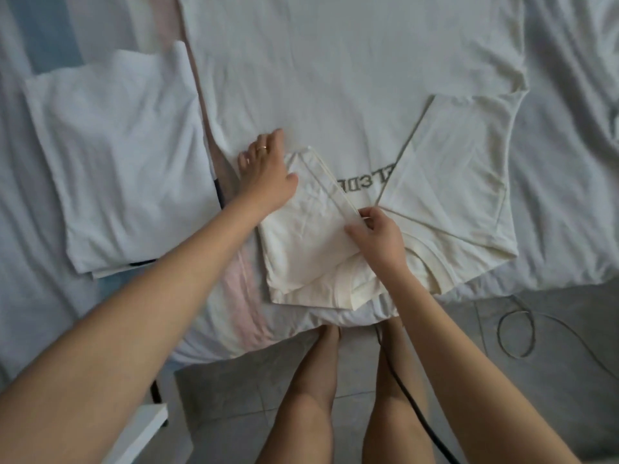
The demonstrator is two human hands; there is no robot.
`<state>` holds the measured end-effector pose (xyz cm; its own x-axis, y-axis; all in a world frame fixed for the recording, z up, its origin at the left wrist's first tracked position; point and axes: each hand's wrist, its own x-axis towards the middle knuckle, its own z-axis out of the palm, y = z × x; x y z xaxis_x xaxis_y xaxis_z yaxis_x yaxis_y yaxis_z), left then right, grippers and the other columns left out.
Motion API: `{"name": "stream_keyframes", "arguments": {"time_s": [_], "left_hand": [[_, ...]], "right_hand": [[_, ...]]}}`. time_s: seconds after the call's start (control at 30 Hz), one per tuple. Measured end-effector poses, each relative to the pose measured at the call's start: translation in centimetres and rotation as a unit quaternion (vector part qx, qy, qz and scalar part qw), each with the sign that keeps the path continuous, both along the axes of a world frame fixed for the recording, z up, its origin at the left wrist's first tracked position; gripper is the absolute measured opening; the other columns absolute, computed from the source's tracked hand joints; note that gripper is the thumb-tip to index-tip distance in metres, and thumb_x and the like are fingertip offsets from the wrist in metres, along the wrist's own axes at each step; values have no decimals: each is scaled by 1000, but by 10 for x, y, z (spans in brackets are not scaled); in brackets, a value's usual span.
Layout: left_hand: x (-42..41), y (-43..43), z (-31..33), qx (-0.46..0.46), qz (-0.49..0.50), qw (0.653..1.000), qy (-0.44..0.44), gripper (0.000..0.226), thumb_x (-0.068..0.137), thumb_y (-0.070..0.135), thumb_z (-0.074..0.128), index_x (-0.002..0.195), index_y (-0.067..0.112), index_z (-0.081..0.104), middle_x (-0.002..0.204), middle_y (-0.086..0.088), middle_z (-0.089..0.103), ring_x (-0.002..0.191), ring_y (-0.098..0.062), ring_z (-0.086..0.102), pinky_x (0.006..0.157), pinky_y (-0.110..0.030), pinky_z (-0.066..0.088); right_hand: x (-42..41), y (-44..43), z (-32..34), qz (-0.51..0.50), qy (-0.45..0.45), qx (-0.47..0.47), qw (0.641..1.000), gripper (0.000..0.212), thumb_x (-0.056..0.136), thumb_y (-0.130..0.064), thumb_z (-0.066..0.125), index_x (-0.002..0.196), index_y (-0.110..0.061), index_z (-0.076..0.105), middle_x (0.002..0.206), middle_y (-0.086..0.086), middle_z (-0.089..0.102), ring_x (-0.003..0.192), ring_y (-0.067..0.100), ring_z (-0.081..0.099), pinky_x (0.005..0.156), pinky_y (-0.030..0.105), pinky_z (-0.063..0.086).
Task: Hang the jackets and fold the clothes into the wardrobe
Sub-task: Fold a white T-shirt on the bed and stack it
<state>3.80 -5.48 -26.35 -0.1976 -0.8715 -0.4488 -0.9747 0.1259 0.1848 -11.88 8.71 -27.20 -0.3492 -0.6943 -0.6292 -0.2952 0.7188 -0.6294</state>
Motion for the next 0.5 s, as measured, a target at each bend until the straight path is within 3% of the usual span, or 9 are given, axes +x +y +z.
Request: {"name": "stream_keyframes", "arguments": {"time_s": [0.07,0.17,0.23,0.37,0.5], "left_hand": [[-4,-13,-7,38,-41,998,-4,64,79,28,65,133,12,35,134,-13,43,124,-32,38,100,-40,26],[5,-29,-3,75,-105,991,44,31,82,30,66,104,10,56,106,-10,60,104,-32,55,85,-36,38],[15,-36,-1,116,-106,983,97,26,86,31,66,86,8,54,81,-5,55,84,-28,54,66,-32,35],[26,-48,3,155,-101,975,118,25,98,31,48,89,10,37,68,2,38,69,-20,40,57,-33,22],[29,-51,1,83,-123,982,120,24,99,33,45,95,13,32,65,1,39,63,-23,41,57,-35,26]], "right_hand": [[-3,3,0,9,10,-2,1000,25,85,-25,66,108,-17,61,92,-10,58,83,10,54,67,26,38],[-3,7,2,14,50,-25,998,23,87,-26,63,109,-20,62,93,-11,59,80,11,56,62,26,39],[-6,8,8,30,44,-50,997,18,87,-25,62,105,-21,62,93,-11,62,76,12,57,61,26,40],[-22,-12,15,102,57,-98,988,18,87,-20,62,105,-21,63,93,-12,62,82,15,59,69,30,41],[-38,-43,10,112,82,-113,984,20,88,-19,61,108,-20,63,93,-10,60,88,18,59,73,31,43]]}}
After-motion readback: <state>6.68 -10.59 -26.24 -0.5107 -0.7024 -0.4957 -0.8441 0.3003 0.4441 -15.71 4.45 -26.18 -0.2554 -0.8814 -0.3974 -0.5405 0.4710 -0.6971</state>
